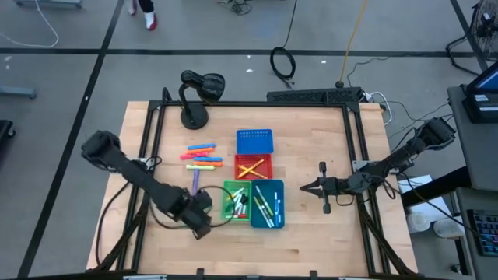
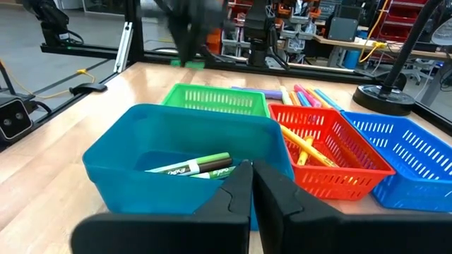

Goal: Pick & Place Markers
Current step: Put the green pen into the red bin

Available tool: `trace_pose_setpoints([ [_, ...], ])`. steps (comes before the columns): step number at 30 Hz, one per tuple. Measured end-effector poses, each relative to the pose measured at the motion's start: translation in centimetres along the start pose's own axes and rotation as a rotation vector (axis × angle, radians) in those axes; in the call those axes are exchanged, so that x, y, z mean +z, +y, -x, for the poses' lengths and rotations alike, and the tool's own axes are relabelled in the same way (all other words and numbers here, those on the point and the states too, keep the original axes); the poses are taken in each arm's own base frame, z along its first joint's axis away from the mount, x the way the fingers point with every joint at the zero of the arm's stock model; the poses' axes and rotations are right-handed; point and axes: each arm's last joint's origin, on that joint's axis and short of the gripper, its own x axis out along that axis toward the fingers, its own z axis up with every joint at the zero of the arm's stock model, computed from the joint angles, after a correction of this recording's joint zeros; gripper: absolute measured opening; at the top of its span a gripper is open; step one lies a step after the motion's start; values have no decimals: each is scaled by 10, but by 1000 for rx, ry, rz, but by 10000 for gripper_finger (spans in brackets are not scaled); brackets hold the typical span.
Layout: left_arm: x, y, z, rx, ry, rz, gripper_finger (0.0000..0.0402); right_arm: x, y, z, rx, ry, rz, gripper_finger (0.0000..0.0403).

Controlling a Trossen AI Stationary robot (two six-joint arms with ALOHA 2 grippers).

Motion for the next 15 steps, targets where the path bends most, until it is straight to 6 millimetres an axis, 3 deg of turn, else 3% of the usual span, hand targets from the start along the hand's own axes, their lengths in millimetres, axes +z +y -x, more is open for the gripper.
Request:
trace_pose_setpoints([
  [5, 8, 7, 66, -30, -503, -123, 23, 0, 0, 0, -1, 0, 8, 0],
  [9, 23, 14, 101, 152, -942, -293, 24, 0, 0, 0, -1, 0, 10, 0],
  [11, 38, 14, 113, 203, -1043, -349, 26, 0, 0, 0, -3, 0, 10, 0],
  [15, 81, 24, 121, 192, -1061, -469, 27, 0, 0, 0, -4, -1, 10, 0],
])
